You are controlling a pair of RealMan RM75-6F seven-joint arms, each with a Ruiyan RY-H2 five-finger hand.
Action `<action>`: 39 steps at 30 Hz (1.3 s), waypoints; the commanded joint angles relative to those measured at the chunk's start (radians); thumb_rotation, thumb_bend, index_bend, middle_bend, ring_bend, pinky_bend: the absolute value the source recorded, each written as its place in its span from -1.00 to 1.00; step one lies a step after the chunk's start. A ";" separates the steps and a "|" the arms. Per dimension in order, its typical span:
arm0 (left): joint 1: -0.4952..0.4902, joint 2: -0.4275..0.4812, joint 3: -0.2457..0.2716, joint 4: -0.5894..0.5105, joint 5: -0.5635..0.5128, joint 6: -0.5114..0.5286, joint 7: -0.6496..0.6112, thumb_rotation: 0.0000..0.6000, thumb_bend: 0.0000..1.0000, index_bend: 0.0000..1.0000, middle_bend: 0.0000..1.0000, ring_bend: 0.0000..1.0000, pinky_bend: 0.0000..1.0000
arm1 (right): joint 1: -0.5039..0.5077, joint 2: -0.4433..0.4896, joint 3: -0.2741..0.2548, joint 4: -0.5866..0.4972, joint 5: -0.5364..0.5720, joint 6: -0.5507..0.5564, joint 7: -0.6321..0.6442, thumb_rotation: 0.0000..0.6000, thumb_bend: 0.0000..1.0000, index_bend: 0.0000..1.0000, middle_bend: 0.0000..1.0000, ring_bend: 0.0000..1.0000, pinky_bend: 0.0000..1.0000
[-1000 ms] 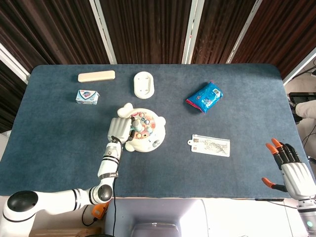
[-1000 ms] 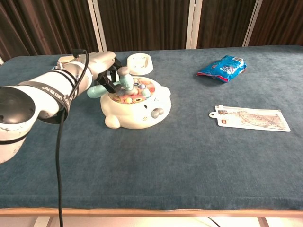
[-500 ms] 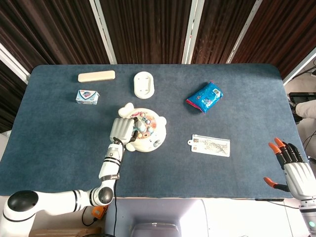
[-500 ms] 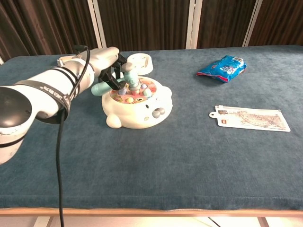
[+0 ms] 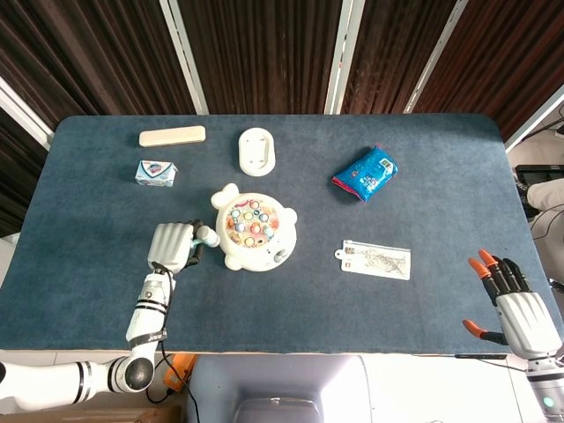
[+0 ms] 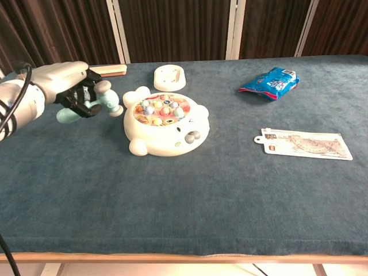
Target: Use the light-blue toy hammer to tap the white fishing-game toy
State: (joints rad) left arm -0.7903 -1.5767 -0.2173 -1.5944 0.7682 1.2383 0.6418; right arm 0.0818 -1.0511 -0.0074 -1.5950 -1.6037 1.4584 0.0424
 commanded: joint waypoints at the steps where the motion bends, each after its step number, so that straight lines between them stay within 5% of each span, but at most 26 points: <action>1: 0.050 0.001 0.058 0.062 0.046 -0.022 -0.074 1.00 0.63 0.12 0.64 0.33 0.33 | 0.003 -0.003 -0.005 -0.004 -0.009 -0.005 -0.008 1.00 -0.47 -1.00 -1.00 -1.00 -1.00; 8: 0.113 -0.060 0.112 0.235 0.125 -0.060 -0.192 1.00 0.56 0.09 0.50 0.19 0.16 | 0.001 -0.002 -0.009 -0.006 -0.018 0.001 -0.010 1.00 -0.47 -1.00 -1.00 -1.00 -1.00; 16: 0.142 -0.097 0.108 0.321 0.155 -0.108 -0.251 1.00 0.45 0.01 0.38 0.08 0.05 | -0.002 -0.001 -0.010 -0.003 -0.019 0.007 -0.004 1.00 -0.47 -1.00 -1.00 -1.00 -1.00; 22: 0.152 -0.082 0.104 0.326 0.192 -0.157 -0.298 1.00 0.02 -0.24 -0.02 -0.22 -0.13 | -0.002 -0.002 -0.009 -0.003 -0.016 0.005 -0.007 1.00 -0.47 -1.00 -1.00 -1.00 -1.00; 28: 0.157 -0.055 0.101 0.310 0.182 -0.197 -0.282 1.00 -0.09 -0.75 -0.58 -0.62 -0.27 | 0.000 -0.003 -0.008 -0.004 -0.016 0.004 -0.010 1.00 -0.47 -1.00 -1.00 -1.00 -1.00; 39: 0.181 -0.018 0.095 0.266 0.235 -0.180 -0.301 1.00 -0.13 -0.94 -0.67 -0.69 -0.35 | -0.003 -0.003 -0.008 -0.004 -0.017 0.011 -0.011 1.00 -0.47 -1.00 -1.00 -1.00 -1.00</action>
State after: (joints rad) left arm -0.6144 -1.6039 -0.1217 -1.3169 0.9901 1.0487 0.3459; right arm 0.0783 -1.0543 -0.0154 -1.5991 -1.6208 1.4691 0.0316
